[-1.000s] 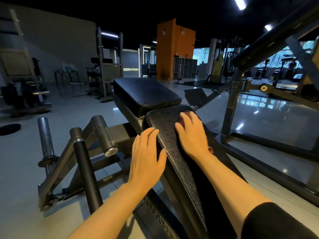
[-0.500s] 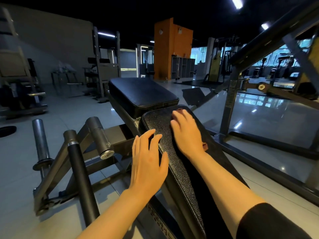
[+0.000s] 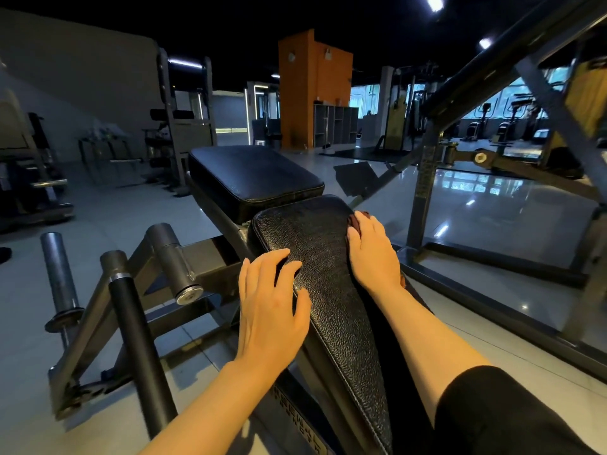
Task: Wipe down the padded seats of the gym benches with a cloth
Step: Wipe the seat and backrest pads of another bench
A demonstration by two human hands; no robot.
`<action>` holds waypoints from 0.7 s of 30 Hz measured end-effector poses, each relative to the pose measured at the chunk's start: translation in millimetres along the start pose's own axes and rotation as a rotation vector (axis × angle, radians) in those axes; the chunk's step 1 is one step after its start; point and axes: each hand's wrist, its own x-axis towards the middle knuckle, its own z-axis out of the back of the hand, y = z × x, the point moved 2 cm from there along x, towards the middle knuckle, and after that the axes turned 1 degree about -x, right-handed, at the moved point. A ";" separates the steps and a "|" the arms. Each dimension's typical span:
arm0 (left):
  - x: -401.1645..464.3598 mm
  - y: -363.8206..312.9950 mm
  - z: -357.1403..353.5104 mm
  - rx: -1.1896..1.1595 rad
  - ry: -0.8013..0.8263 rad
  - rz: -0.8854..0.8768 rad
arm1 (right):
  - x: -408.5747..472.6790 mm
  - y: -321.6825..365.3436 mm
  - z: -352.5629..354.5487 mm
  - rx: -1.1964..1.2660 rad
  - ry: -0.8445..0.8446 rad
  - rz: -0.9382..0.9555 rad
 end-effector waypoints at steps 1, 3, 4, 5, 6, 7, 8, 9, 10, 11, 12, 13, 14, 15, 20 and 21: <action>-1.2 -2.2 -0.6 -0.001 0.006 -0.001 | -1.7 2.3 -0.4 -0.010 -0.019 -0.029; -4.2 -5.8 -1.3 -0.001 0.014 -0.005 | -2.1 13.7 -1.1 -0.024 -0.057 -0.054; -5.6 -6.7 -1.5 0.002 0.014 -0.003 | -2.9 23.5 -2.9 -0.019 -0.062 -0.022; -6.5 -6.8 -1.3 0.004 0.010 0.005 | -5.2 35.7 -6.4 -0.004 -0.046 0.039; -6.7 -6.5 -0.7 0.002 0.002 0.022 | -9.7 50.7 -10.5 0.011 -0.010 0.123; -6.4 -6.0 0.2 -0.004 -0.014 0.048 | -15.5 65.5 -15.2 0.026 0.030 0.218; -5.9 -5.1 1.4 -0.016 -0.034 0.078 | -22.9 79.4 -17.9 0.035 0.067 0.306; -5.6 -4.2 2.9 -0.030 -0.055 0.106 | -29.2 89.0 -20.3 0.042 0.094 0.376; -5.3 -3.6 4.2 -0.041 -0.069 0.126 | -34.1 94.0 -21.5 0.046 0.117 0.426; -5.7 -3.3 5.1 -0.039 -0.072 0.134 | -35.8 94.4 -21.7 0.054 0.140 0.447; -6.3 -3.5 5.5 -0.025 -0.064 0.129 | -35.6 92.2 -20.3 0.063 0.160 0.446; -7.1 -4.2 5.3 -0.004 -0.049 0.113 | -34.0 87.6 -19.3 0.069 0.173 0.438; -8.1 -6.0 4.5 0.017 -0.033 0.091 | -32.6 82.2 -18.1 0.063 0.176 0.429; -9.0 -8.3 3.4 0.032 -0.020 0.070 | -32.1 76.5 -16.7 0.047 0.170 0.419; -15.2 -26.3 -3.6 0.038 0.018 0.029 | -37.0 42.5 -1.2 -0.039 0.100 0.299; -17.3 -30.1 -5.3 0.031 0.024 0.020 | -38.0 33.7 2.4 -0.054 0.093 0.271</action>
